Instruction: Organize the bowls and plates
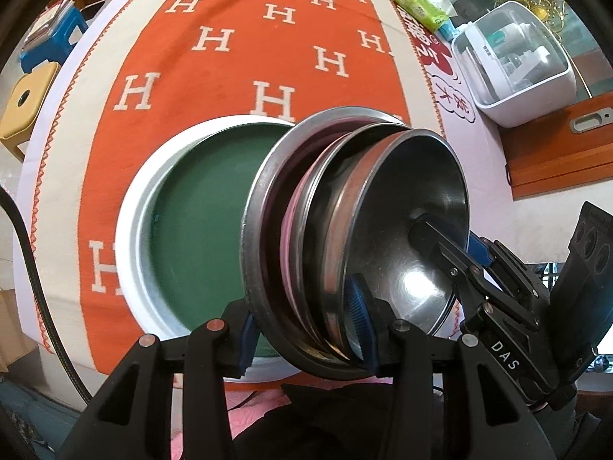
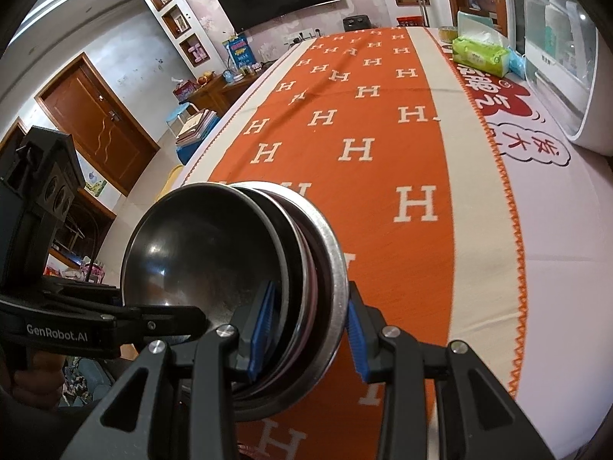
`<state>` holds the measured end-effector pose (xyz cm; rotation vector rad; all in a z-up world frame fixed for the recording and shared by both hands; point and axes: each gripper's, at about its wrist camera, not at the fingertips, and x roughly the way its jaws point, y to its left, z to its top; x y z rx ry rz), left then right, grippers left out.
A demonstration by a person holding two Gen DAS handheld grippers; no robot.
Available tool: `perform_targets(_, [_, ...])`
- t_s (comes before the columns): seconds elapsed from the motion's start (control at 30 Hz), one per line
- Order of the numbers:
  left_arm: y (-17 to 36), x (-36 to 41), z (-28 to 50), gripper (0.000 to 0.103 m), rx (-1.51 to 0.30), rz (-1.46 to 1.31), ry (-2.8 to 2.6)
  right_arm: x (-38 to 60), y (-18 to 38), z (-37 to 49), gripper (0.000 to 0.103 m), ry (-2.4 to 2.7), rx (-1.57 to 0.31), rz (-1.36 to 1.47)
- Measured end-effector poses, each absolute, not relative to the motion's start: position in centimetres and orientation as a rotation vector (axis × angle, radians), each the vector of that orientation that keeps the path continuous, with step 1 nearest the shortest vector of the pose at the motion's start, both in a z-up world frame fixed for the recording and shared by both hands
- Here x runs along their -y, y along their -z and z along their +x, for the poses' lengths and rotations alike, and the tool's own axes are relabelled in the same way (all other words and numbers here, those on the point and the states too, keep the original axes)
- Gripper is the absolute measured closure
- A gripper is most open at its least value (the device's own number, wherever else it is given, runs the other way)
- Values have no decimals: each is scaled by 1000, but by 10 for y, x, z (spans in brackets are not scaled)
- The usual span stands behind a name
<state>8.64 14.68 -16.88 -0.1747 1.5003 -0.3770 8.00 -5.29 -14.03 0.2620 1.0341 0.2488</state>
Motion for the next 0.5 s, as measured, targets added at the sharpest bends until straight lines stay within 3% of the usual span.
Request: perform_targets(0.5, [186,-166,98,60,-1558,-102,420,24,156,79,66,-179,-1072,318])
